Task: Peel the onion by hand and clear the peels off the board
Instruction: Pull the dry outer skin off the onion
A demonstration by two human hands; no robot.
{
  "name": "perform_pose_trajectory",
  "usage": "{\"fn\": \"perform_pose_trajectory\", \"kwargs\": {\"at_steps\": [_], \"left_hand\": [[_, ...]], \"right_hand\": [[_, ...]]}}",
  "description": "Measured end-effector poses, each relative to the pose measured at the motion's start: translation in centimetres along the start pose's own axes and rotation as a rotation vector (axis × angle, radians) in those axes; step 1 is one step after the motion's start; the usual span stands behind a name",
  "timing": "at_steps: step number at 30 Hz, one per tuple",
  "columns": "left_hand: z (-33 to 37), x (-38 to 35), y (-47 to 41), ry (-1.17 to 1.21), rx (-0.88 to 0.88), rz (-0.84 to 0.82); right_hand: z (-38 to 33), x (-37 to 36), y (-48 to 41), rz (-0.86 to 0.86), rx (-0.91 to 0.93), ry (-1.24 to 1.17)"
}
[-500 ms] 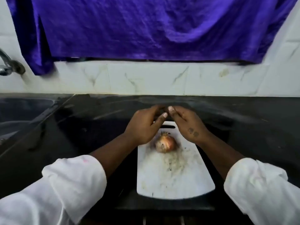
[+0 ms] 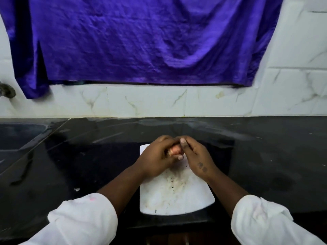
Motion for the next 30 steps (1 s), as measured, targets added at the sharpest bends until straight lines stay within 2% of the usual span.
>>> {"fn": "perform_pose_trajectory", "kwargs": {"at_steps": [2, 6, 12, 16, 20, 26, 30], "left_hand": [[-0.1, 0.4, -0.2, 0.114, 0.011, 0.091], [-0.7, -0.1, 0.4, 0.243, 0.063, 0.182], [0.7, 1.5, 1.3, 0.074, -0.038, 0.317], [1.4, 2.4, 2.3, 0.091, -0.063, 0.380], [0.5, 3.6, 2.6, 0.092, -0.038, 0.505], [-2.0, 2.7, 1.9, 0.140, 0.048, 0.523], [-1.5, 2.3, 1.6, -0.024, 0.029, 0.477]], "right_hand": [[0.4, 0.4, -0.2, 0.027, -0.049, -0.154], [0.8, 0.4, 0.6, 0.032, -0.030, -0.255], [-0.1, 0.9, 1.0, -0.013, -0.032, -0.233], [-1.5, 0.2, 1.0, -0.082, -0.031, -0.349], [-1.5, 0.0, 0.6, -0.060, -0.044, -0.421], [0.6, 0.5, -0.3, 0.015, -0.112, -0.585], [1.8, 0.0, -0.4, -0.014, -0.109, -0.678]]}}
Point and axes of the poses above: each hand's wrist, its own y-axis away from the middle knuckle, its own x-axis out of the back of the hand, z = x × y, the point moved 10 cm from there along -y, towards the middle knuckle, and after that the axes turned 10 degrees about -y, right-handed, at the moved point
